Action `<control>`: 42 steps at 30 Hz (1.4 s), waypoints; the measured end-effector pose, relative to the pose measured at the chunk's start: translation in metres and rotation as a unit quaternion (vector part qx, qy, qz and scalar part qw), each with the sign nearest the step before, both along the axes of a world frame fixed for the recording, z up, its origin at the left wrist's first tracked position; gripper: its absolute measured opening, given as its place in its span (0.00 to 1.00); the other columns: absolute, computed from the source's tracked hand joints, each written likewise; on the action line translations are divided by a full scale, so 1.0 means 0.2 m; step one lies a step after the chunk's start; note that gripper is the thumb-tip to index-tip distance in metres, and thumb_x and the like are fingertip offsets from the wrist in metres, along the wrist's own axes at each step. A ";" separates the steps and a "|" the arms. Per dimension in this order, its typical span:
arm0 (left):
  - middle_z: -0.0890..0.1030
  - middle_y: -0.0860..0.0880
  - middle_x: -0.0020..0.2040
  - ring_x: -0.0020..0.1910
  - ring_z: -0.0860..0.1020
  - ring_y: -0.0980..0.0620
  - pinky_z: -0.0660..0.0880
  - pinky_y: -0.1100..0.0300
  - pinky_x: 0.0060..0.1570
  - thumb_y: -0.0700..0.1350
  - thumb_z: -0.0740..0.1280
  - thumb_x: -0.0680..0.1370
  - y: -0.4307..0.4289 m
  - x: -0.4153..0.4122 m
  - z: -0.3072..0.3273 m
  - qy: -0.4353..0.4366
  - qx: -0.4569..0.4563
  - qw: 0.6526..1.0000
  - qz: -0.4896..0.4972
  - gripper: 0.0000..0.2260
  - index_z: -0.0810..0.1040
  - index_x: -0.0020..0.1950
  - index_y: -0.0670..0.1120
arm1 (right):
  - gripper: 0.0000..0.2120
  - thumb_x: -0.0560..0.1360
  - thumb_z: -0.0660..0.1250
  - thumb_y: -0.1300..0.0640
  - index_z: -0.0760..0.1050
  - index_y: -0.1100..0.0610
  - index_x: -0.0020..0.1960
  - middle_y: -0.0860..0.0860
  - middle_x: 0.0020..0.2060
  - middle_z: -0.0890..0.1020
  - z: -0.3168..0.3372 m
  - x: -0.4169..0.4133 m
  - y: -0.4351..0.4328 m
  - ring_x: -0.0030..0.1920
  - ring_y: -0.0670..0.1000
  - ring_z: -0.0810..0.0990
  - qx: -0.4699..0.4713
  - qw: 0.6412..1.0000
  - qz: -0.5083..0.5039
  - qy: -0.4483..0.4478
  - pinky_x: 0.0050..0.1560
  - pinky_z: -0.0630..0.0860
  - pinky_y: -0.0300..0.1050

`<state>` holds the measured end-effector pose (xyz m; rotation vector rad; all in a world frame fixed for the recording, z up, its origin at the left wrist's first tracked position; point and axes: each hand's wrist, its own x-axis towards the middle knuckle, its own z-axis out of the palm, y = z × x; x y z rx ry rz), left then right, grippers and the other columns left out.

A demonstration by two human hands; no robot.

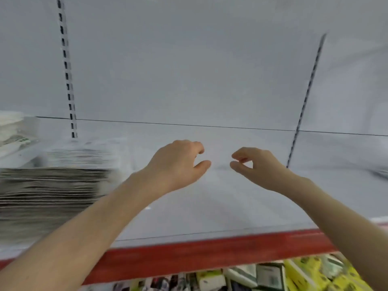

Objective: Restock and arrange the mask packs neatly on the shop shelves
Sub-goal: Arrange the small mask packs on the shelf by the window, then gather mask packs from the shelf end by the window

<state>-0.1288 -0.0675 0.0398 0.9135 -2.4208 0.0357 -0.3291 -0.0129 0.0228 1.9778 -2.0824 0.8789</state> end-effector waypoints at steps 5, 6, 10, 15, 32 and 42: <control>0.76 0.50 0.60 0.58 0.74 0.50 0.70 0.57 0.53 0.56 0.58 0.79 0.32 -0.56 -0.07 -0.016 0.002 0.995 -0.099 0.18 0.71 0.65 0.49 | 0.15 0.76 0.65 0.51 0.76 0.58 0.59 0.50 0.53 0.80 -0.04 -0.52 0.56 0.54 0.48 0.77 0.013 0.995 -0.099 0.015 0.50 0.67 0.36; 0.76 0.50 0.60 0.58 0.74 0.50 0.71 0.57 0.54 0.56 0.58 0.79 0.40 -0.69 -0.09 -0.025 0.002 0.992 -0.120 0.18 0.71 0.65 0.49 | 0.14 0.76 0.65 0.52 0.76 0.58 0.59 0.51 0.53 0.80 -0.05 -0.63 0.70 0.54 0.49 0.77 0.015 0.992 -0.125 0.019 0.49 0.67 0.36; 0.76 0.50 0.61 0.58 0.74 0.51 0.71 0.57 0.55 0.56 0.59 0.79 0.73 -1.14 -0.13 -0.036 0.004 0.979 -0.203 0.19 0.71 0.66 0.49 | 0.13 0.76 0.66 0.55 0.76 0.60 0.58 0.54 0.51 0.81 -0.08 -1.04 1.20 0.52 0.51 0.78 0.025 0.973 -0.228 0.000 0.48 0.66 0.35; 0.76 0.51 0.62 0.59 0.74 0.52 0.69 0.59 0.52 0.56 0.59 0.78 0.99 -1.62 -0.11 -0.068 0.004 0.960 -0.271 0.20 0.70 0.67 0.49 | 0.14 0.77 0.64 0.54 0.75 0.60 0.58 0.53 0.50 0.80 -0.09 -1.42 1.61 0.52 0.52 0.78 0.052 0.947 -0.316 -0.018 0.46 0.67 0.38; 0.78 0.50 0.55 0.53 0.76 0.50 0.74 0.55 0.53 0.56 0.59 0.78 0.98 -2.86 0.06 -0.113 -0.073 0.953 -0.271 0.16 0.73 0.62 0.49 | 0.14 0.78 0.61 0.55 0.75 0.61 0.59 0.54 0.54 0.80 -0.08 -2.52 1.61 0.55 0.53 0.77 0.024 0.941 -0.338 -0.003 0.52 0.70 0.38; 0.75 0.48 0.59 0.57 0.75 0.48 0.73 0.56 0.52 0.55 0.59 0.79 0.92 -3.37 -0.04 -0.178 -0.116 0.939 -0.272 0.17 0.71 0.63 0.49 | 0.26 0.73 0.68 0.46 0.67 0.52 0.68 0.48 0.66 0.70 -0.01 -3.07 1.59 0.65 0.48 0.68 0.107 0.948 -0.301 -0.003 0.64 0.62 0.39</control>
